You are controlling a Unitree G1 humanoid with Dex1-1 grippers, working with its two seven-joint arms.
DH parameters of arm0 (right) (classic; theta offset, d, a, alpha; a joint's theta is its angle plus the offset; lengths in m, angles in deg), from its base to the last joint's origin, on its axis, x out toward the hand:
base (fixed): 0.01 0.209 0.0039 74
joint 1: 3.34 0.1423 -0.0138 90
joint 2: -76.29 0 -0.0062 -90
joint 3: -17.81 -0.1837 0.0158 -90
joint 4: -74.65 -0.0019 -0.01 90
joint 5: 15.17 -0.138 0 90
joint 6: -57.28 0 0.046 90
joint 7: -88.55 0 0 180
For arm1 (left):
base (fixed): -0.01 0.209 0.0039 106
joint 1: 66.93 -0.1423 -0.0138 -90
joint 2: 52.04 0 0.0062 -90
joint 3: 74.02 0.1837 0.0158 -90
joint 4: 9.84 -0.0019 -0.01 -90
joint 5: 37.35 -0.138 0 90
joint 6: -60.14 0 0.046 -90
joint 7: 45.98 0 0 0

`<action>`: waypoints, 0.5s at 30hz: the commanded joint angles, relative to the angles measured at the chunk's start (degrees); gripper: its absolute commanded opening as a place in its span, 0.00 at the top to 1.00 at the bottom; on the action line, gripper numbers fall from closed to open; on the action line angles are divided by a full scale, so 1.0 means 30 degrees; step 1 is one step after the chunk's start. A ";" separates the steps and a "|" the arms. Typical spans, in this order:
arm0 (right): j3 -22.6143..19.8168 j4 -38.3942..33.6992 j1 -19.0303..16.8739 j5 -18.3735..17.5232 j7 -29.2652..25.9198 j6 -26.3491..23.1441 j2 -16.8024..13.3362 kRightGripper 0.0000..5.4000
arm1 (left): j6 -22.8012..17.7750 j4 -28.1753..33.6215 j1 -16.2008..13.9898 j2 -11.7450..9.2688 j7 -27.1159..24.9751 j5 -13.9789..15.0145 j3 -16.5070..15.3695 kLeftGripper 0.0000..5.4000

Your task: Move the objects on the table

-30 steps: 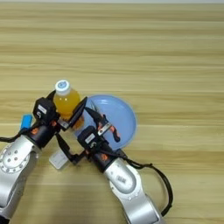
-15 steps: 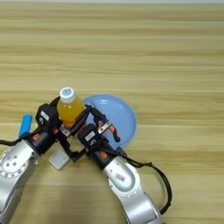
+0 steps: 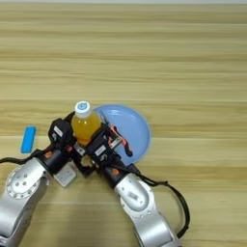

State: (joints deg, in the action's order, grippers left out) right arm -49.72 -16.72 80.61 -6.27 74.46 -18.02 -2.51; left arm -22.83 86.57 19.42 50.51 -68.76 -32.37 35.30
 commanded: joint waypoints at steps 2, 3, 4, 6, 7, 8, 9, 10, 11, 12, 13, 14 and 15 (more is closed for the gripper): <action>-0.0221 -0.0076 0.0305 -0.0715 -0.0179 0.0102 0.0277 0.29 | 0.0169 -0.0207 0.0104 0.0124 -0.0038 0.0139 -0.0064 0.36; -0.0230 -0.0074 0.0301 -0.0757 -0.0209 0.0069 0.0287 0.30 | 0.0164 -0.0201 0.0115 0.0128 -0.0025 0.0132 -0.0079 0.36; -0.0237 -0.0070 0.0298 -0.0793 -0.0218 0.0045 0.0291 0.31 | 0.0165 -0.0192 0.0120 0.0129 -0.0016 0.0121 -0.0089 0.36; -0.0260 -0.0050 0.0316 -0.0842 -0.0206 0.0021 0.0285 0.32 | 0.0164 -0.0179 0.0125 0.0131 -0.0012 0.0108 -0.0102 0.36; -0.0307 -0.0036 0.0330 -0.0875 -0.0176 0.0002 0.0296 0.32 | 0.0166 -0.0176 0.0124 0.0133 -0.0011 0.0105 -0.0105 0.36; -0.0353 -0.0031 0.0345 -0.0905 -0.0155 -0.0027 0.0306 0.32 | 0.0165 -0.0172 0.0125 0.0134 -0.0006 0.0098 -0.0107 0.36; -0.0390 -0.0037 0.0353 -0.0933 -0.0151 -0.0064 0.0310 0.32 | 0.0156 -0.0164 0.0127 0.0141 0.0003 0.0090 -0.0104 0.36; -0.0415 -0.0044 0.0356 -0.0958 -0.0156 -0.0106 0.0316 0.32 | 0.0153 -0.0158 0.0129 0.0144 0.0008 0.0086 -0.0105 0.36; -0.0429 -0.0049 0.0356 -0.0966 -0.0166 -0.0145 0.0319 0.32 | 0.0155 -0.0153 0.0130 0.0146 0.0013 0.0085 -0.0110 0.36; -0.0438 -0.0053 0.0355 -0.0973 -0.0175 -0.0175 0.0322 0.33 | 0.0151 -0.0140 0.0130 0.0147 0.0018 0.0092 -0.0122 0.36; -0.0452 -0.0059 0.0346 -0.0980 -0.0184 -0.0197 0.0325 0.33 | 0.0153 -0.0125 0.0125 0.0150 0.0029 0.0090 -0.0130 0.36; -0.0465 -0.0068 0.0336 -0.0987 -0.0190 -0.0209 0.0327 0.33 | 0.0159 -0.0118 0.0120 0.0148 0.0036 0.0094 -0.0148 0.36; -0.0477 -0.0077 0.0326 -0.0987 -0.0188 -0.0217 0.0327 0.34 | 0.0171 -0.0112 0.0113 0.0145 0.0044 0.0092 -0.0160 0.36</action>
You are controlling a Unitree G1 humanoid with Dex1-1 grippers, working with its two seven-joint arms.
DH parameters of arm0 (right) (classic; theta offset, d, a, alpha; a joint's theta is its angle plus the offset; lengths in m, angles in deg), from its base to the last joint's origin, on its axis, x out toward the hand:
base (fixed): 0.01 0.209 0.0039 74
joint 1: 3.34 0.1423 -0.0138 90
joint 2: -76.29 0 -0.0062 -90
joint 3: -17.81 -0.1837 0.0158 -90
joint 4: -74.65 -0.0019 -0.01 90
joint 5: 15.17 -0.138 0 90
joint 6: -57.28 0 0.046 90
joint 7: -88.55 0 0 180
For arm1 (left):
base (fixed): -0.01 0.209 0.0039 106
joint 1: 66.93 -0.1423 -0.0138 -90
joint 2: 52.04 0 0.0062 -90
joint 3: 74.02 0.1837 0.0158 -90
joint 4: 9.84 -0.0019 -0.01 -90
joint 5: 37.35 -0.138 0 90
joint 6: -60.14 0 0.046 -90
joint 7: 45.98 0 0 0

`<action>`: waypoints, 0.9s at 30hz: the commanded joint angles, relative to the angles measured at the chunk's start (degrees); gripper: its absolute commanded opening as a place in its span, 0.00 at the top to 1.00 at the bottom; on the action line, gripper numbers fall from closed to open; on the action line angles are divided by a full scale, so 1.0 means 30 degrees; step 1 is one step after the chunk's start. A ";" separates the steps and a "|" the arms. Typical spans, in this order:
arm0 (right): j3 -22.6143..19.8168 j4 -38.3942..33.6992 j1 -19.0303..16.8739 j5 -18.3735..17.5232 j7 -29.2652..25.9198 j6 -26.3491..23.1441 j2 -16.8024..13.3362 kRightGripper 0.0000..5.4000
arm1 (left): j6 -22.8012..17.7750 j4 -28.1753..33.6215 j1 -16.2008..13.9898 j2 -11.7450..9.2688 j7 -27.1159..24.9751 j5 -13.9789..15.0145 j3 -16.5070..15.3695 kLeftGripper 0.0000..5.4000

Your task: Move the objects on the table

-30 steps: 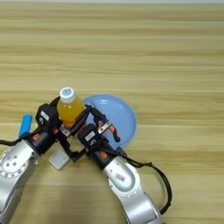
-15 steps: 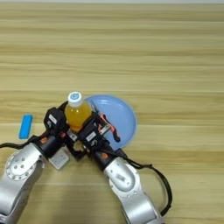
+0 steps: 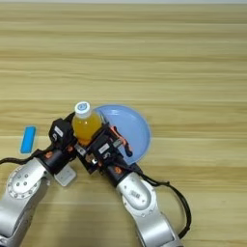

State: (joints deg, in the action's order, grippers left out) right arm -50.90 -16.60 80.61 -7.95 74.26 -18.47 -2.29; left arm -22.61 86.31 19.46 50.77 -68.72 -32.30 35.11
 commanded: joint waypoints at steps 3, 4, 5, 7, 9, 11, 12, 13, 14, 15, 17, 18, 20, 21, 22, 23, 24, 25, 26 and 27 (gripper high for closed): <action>-0.0125 -0.0101 0.0341 -0.0447 -0.0079 -0.0083 0.0241 0.34 | 0.0115 -0.0024 0.0091 0.0059 0.0066 0.0041 -0.0133 0.36; -0.0147 -0.0078 0.0359 -0.0457 -0.0062 -0.0093 0.0242 0.34 | 0.0106 -0.0021 0.0094 0.0059 0.0111 0.0004 -0.0155 0.36; -0.0172 -0.0051 0.0377 -0.0467 -0.0044 -0.0100 0.0245 0.34 | 0.0078 -0.0025 0.0104 0.0060 0.0153 -0.0017 -0.0186 0.36; -0.0210 -0.0010 0.0402 -0.0472 -0.0012 -0.0112 0.0256 0.34 | 0.0014 -0.0023 0.0114 0.0060 0.0274 -0.0094 -0.0260 0.27; -0.0235 0.0010 0.0404 -0.0449 0.0021 -0.0127 0.0273 0.35 | -0.0007 -0.0029 0.0116 0.0077 0.0327 -0.0098 -0.0321 0.24; -0.0256 0.0030 0.0404 -0.0428 0.0034 -0.0132 0.0288 0.35 | -0.0023 -0.0029 0.0129 0.0096 0.0371 -0.0074 -0.0376 0.20; -0.0267 0.0041 0.0407 -0.0424 0.0040 -0.0133 0.0294 0.36 | -0.0038 -0.0024 0.0142 0.0098 0.0386 -0.0062 -0.0399 0.18; -0.0283 0.0055 0.0415 -0.0422 0.0045 -0.0133 0.0300 0.36 | -0.0045 -0.0019 0.0153 0.0097 0.0403 -0.0060 -0.0415 0.17; -0.0302 0.0064 0.0423 -0.0423 0.0052 -0.0133 0.0305 0.36 | -0.0048 -0.0011 0.0158 0.0095 0.0423 -0.0059 -0.0424 0.15; -0.0324 0.0068 0.0432 -0.0422 0.0064 -0.0132 0.0312 0.36 | -0.0060 0.0021 0.0158 0.0085 0.0436 -0.0050 -0.0434 0.13; -0.0369 0.0068 0.0444 -0.0422 0.0089 -0.0130 0.0326 0.36 | -0.0092 0.0117 0.0144 0.0061 0.0453 -0.0035 -0.0434 0.10; -0.0402 0.0069 0.0449 -0.0426 0.0110 -0.0134 0.0336 0.36 | -0.0094 0.0156 0.0137 0.0054 0.0456 -0.0033 -0.0430 0.09; -0.0456 0.0102 0.0477 -0.0421 0.0145 -0.0136 0.0355 0.36 | -0.0098 0.0209 0.0133 0.0045 0.0444 -0.0021 -0.0426 0.05; -0.0490 0.0114 0.0490 -0.0410 0.0178 -0.0139 0.0366 0.36 | -0.0092 0.0218 0.0137 0.0043 0.0435 -0.0014 -0.0426 0.03; -0.0546 0.0131 0.0515 -0.0408 0.0213 -0.0150 0.0380 0.36 | -0.0086 0.0220 0.0144 0.0040 0.0417 -0.0008 -0.0426 0.02; -0.0595 0.0142 0.0535 -0.0406 0.0243 -0.0159 0.0391 0.36 | -0.0083 0.0224 0.0147 0.0039 0.0401 -0.0003 -0.0427 0.01; -0.0655 0.0155 0.0554 -0.0388 0.0294 -0.0170 0.0409 0.36 | -0.0089 0.0226 0.0150 0.0041 0.0386 0.0008 -0.0435 0.00; -0.0714 0.0170 0.0573 -0.0351 0.0356 -0.0191 0.0423 0.36 | -0.0118 0.0238 0.0144 0.0052 0.0357 0.0066 -0.0451 0.00; -0.0772 0.0203 0.0601 -0.0323 0.0407 -0.0198 0.0439 0.36 | -0.0168 0.0279 0.0129 0.0072 0.0294 0.0227 -0.0500 0.00; -0.0840 0.0237 0.0625 -0.0295 0.0465 -0.0196 0.0459 0.36 | -0.0210 0.0325 0.0120 0.0071 0.0236 0.0356 -0.0548 0.00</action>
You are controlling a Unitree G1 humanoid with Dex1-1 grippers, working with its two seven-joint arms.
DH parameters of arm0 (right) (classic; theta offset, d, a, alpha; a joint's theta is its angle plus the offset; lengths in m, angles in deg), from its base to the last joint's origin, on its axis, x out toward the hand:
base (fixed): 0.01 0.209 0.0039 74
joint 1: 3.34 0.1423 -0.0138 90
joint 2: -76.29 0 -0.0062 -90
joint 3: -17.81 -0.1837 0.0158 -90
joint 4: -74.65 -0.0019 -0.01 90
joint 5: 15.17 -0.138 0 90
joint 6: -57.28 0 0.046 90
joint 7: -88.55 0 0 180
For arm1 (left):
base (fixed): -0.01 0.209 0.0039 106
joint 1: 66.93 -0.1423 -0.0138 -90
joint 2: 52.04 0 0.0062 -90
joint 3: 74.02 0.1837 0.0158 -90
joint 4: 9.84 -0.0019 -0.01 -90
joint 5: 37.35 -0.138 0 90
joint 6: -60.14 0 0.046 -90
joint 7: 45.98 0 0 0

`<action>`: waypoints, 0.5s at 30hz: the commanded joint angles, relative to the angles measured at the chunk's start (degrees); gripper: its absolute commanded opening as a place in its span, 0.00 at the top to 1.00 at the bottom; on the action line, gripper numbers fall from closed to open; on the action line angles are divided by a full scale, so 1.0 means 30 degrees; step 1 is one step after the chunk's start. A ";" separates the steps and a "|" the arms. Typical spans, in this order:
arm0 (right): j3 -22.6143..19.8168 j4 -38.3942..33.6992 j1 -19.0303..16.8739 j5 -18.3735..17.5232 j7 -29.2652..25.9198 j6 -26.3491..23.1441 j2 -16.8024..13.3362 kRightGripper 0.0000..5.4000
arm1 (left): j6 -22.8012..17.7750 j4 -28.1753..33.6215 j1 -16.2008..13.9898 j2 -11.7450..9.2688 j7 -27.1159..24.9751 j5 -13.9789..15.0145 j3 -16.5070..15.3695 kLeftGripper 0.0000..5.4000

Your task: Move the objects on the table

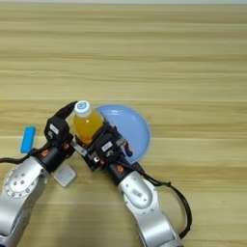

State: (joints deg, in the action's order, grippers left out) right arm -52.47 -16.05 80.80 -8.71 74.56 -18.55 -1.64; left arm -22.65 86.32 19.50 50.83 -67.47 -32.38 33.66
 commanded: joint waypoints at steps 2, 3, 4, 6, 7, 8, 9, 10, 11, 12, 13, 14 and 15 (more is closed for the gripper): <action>-0.0473 0.0118 0.0619 -0.0042 0.0484 -0.0162 0.0283 0.36 | -0.0278 0.0422 0.0096 0.0013 -0.0372 0.0702 -0.0174 0.00; -0.0560 0.0140 0.0650 -0.0057 0.0555 -0.0162 0.0306 0.36 | -0.0315 0.0480 0.0092 -0.0022 -0.0462 0.0829 -0.0230 0.00; -0.0640 0.0162 0.0690 -0.0069 0.0633 -0.0163 0.0324 0.36 | -0.0349 0.0531 0.0095 -0.0063 -0.0577 0.0983 -0.0285 0.00; -0.0766 0.0190 0.0757 -0.0111 0.0752 -0.0168 0.0344 0.36 | -0.0412 0.0632 0.0101 -0.0147 -0.0766 0.1297 -0.0385 0.00; -0.0868 0.0218 0.0798 -0.0104 0.0830 -0.0170 0.0360 0.36 | -0.0470 0.0703 0.0099 -0.0183 -0.0974 0.1587 -0.0461 0.00; -0.0971 0.0250 0.0836 -0.0084 0.0908 -0.0173 0.0383 0.36 | -0.0533 0.0772 0.0085 -0.0204 -0.1208 0.1914 -0.0535 0.00; -0.1075 0.0299 0.0893 -0.0034 0.1007 -0.0179 0.0390 0.36 | -0.0604 0.0845 0.0065 -0.0222 -0.1495 0.2371 -0.0646 0.00; -0.1137 0.0342 0.0938 -0.0001 0.1081 -0.0180 0.0389 0.36 | -0.0652 0.0886 0.0057 -0.0234 -0.1694 0.2686 -0.0723 0.00; -0.1195 0.0381 0.0977 0.0096 0.1204 -0.0198 0.0379 0.36 | -0.0706 0.0953 0.0037 -0.0247 -0.1935 0.3048 -0.0784 0.00; -0.1324 0.0483 0.1038 0.0117 0.1336 -0.0232 0.0402 0.36 | -0.0754 0.1082 0.0004 -0.0291 -0.2174 0.3448 -0.0873 0.00; -0.1465 0.0557 0.1094 0.0110 0.1465 -0.0245 0.0429 0.36 | -0.0835 0.1240 -0.0013 -0.0318 -0.2401 0.3860 -0.0967 0.00; -0.1595 0.0616 0.1147 0.0071 0.1580 -0.0270 0.0455 0.36 | -0.0897 0.1376 -0.0022 -0.0353 -0.2586 0.4173 -0.1058 0.00; -0.1692 0.0665 0.1196 0.0046 0.1665 -0.0283 0.0463 0.36 | -0.0945 0.1454 -0.0018 -0.0389 -0.2688 0.4330 -0.1132 0.00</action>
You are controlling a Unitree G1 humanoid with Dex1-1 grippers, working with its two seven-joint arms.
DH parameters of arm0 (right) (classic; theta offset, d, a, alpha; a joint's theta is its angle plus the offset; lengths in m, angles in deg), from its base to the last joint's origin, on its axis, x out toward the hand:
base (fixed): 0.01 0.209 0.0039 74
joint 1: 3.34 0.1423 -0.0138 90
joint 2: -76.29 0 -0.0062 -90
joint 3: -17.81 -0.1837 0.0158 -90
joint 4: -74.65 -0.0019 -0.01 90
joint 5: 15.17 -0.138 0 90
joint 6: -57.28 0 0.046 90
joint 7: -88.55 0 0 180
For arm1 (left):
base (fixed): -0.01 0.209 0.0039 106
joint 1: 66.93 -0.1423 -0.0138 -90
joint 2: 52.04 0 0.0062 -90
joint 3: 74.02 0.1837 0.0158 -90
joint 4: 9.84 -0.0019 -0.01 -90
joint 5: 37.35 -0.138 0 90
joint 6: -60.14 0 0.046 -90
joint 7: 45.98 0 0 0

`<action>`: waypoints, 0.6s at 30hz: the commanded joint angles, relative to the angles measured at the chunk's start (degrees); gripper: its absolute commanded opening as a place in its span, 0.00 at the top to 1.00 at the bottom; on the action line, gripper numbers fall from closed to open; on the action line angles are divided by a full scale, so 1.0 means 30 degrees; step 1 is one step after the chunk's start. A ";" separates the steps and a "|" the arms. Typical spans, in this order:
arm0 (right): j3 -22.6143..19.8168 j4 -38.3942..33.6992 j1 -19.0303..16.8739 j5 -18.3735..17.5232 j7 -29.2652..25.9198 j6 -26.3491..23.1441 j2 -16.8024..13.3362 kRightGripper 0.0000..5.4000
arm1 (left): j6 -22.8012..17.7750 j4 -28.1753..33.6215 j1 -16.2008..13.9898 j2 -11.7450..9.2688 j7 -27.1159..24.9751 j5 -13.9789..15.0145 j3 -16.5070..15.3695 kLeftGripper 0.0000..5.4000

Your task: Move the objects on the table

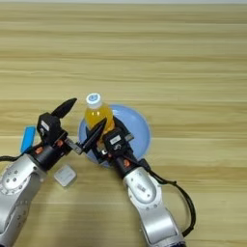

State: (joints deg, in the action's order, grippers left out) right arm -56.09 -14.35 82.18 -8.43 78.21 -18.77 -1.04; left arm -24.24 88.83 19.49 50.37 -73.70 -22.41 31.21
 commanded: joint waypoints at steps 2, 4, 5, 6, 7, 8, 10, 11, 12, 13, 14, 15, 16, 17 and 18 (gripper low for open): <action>-0.0677 0.0184 0.0832 -0.0103 0.0601 -0.0185 0.0290 0.36 | -0.0420 0.0637 0.0042 -0.0321 -0.0702 0.1036 -0.0445 0.00; -0.0864 0.0245 0.0931 -0.0160 0.0742 -0.0215 0.0291 0.36 | -0.0399 0.0541 0.0145 -0.0387 -0.0673 0.1074 -0.0660 0.00; -0.1002 0.0275 0.0980 -0.0206 0.0816 -0.0241 0.0303 0.36 | -0.0350 0.0457 0.0211 -0.0432 -0.0628 0.1034 -0.0783 0.00; -0.1214 0.0277 0.1048 -0.0253 0.0919 -0.0273 0.0294 0.36 | -0.0258 0.0314 0.0298 -0.0527 -0.0576 0.0944 -0.0970 0.00; -0.1456 0.0270 0.1112 -0.0338 0.1033 -0.0304 0.0286 0.36 | -0.0167 0.0161 0.0389 -0.0621 -0.0512 0.0833 -0.1152 0.00; -0.1652 0.0269 0.1168 -0.0406 0.1107 -0.0326 0.0263 0.36 | -0.0095 0.0029 0.0460 -0.0692 -0.0477 0.0761 -0.1304 0.00; -0.1949 0.0274 0.1240 -0.0503 0.1162 -0.0338 0.0229 0.36 | 0.0043 -0.0220 0.0597 -0.0797 -0.0340 0.0545 -0.1567 0.00; -0.2060 0.0285 0.1263 -0.0529 0.1159 -0.0333 0.0225 0.36 | 0.0062 -0.0355 0.0675 -0.0811 -0.0263 0.0509 -0.1717 0.00; -0.2209 0.0285 0.1294 -0.0609 0.1164 -0.0348 0.0222 0.36 | 0.0148 -0.0639 0.0817 -0.0855 -0.0073 0.0346 -0.1959 0.00; -0.2350 0.0269 0.1318 -0.0695 0.1175 -0.0365 0.0224 0.36 | 0.0227 -0.0895 0.0943 -0.0884 0.0086 0.0217 -0.2182 0.00; -0.2480 0.0238 0.1346 -0.0779 0.1199 -0.0388 0.0213 0.36 | 0.0346 -0.1174 0.1076 -0.0942 0.0287 0.0000 -0.2406 0.00; -0.2612 0.0210 0.1369 -0.0892 0.1211 -0.0425 0.0222 0.36 | 0.0498 -0.1465 0.1209 -0.0986 0.0492 -0.0269 -0.2608 0.00; -0.2774 0.0182 0.1390 -0.1007 0.1245 -0.0456 0.0231 0.36 | 0.0712 -0.1826 0.1361 -0.1036 0.0765 -0.0608 -0.2804 0.00; -0.2933 0.0166 0.1418 -0.1076 0.1294 -0.0468 0.0224 0.36 | 0.0984 -0.2249 0.1538 -0.1098 0.1168 -0.1095 -0.2983 0.00; -0.3092 0.0148 0.1448 -0.1148 0.1337 -0.0481 0.0216 0.36 | 0.1228 -0.2686 0.1723 -0.1108 0.1549 -0.1487 -0.3168 0.00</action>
State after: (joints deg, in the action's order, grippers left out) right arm -64.11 -13.12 84.65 -10.99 81.78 -19.81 -0.44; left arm -22.02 83.35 23.06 47.58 -71.15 -24.07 22.88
